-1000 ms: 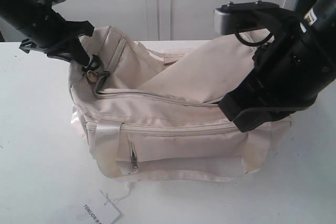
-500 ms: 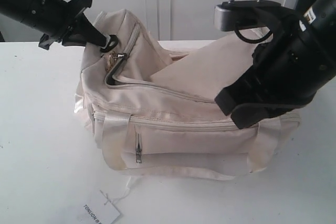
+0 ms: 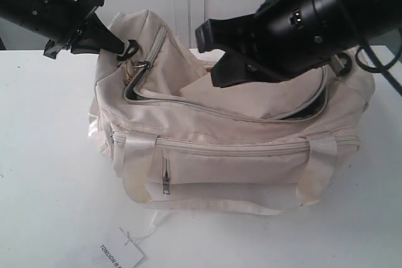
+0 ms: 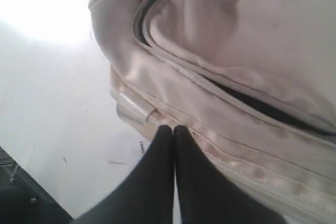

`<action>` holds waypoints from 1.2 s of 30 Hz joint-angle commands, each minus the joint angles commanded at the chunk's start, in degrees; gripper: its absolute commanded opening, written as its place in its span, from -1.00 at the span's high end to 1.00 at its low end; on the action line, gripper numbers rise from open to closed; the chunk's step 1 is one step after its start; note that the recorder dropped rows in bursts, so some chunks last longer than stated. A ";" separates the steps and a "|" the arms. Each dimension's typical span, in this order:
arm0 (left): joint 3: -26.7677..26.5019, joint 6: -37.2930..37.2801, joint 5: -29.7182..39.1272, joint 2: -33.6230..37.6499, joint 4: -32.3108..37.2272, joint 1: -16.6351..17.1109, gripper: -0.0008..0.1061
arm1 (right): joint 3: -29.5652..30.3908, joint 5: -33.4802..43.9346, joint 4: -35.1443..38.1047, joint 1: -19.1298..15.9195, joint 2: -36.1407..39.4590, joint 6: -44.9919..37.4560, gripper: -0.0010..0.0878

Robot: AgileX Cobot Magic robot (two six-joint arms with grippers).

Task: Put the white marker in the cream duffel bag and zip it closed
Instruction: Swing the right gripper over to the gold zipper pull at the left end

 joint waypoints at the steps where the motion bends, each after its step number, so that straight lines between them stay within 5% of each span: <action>1: 0.00 0.00 0.00 0.00 0.00 0.00 0.99 | -0.75 -0.44 0.00 0.75 0.79 0.12 0.98; 11: 0.00 0.00 1.36 0.00 -5.16 0.01 0.99 | -9.52 -2.98 -7.71 5.98 9.81 7.39 0.98; 19: 0.00 1.02 2.10 0.00 -8.07 0.01 0.99 | -13.74 -6.68 -15.04 6.81 13.65 15.64 0.97; 28: 0.00 1.02 2.44 0.00 -8.07 0.01 0.99 | -15.68 -10.84 -15.04 7.08 16.84 18.17 0.39; 36: 0.00 1.02 2.45 0.00 -8.17 0.01 0.99 | -16.37 -14.26 -15.34 7.44 19.06 20.92 0.35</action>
